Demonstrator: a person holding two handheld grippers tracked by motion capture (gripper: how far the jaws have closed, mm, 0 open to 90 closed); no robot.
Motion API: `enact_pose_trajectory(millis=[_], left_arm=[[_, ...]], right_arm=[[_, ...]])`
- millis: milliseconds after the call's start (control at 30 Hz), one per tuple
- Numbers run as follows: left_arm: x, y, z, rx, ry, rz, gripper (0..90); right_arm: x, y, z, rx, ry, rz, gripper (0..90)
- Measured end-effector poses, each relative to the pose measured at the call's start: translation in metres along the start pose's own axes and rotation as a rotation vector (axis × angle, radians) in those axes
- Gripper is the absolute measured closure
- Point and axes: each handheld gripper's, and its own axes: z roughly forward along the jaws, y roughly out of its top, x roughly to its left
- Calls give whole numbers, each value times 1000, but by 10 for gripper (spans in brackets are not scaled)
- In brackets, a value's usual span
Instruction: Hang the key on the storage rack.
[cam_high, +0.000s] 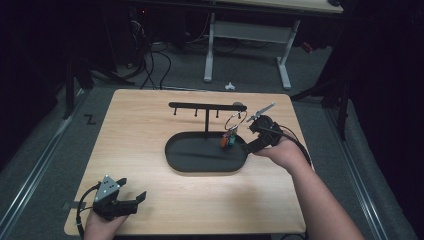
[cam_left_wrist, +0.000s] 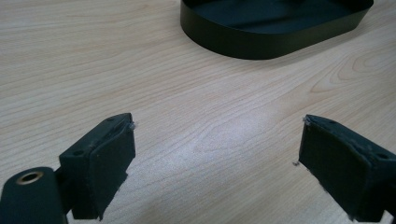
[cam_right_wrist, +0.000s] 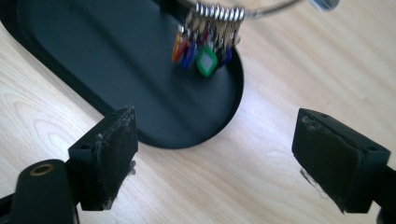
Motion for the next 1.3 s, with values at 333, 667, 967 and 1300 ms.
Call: enact_pose_trajectory(millis=[333, 667, 967, 1300], left_arm=[[0, 0, 1, 3, -4, 5, 113], [-2, 0, 1, 7, 1, 14, 113], [-3, 1, 3, 11, -3, 18, 113], [-5, 2, 4, 12, -4, 24, 113]], right_arm=[[8, -43, 24, -45, 19, 29, 166], [24, -97, 43, -210, 21, 113, 170], [48, -168, 59, -437, -13, 213, 207], [41, -184, 57, -471, -28, 269, 187]])
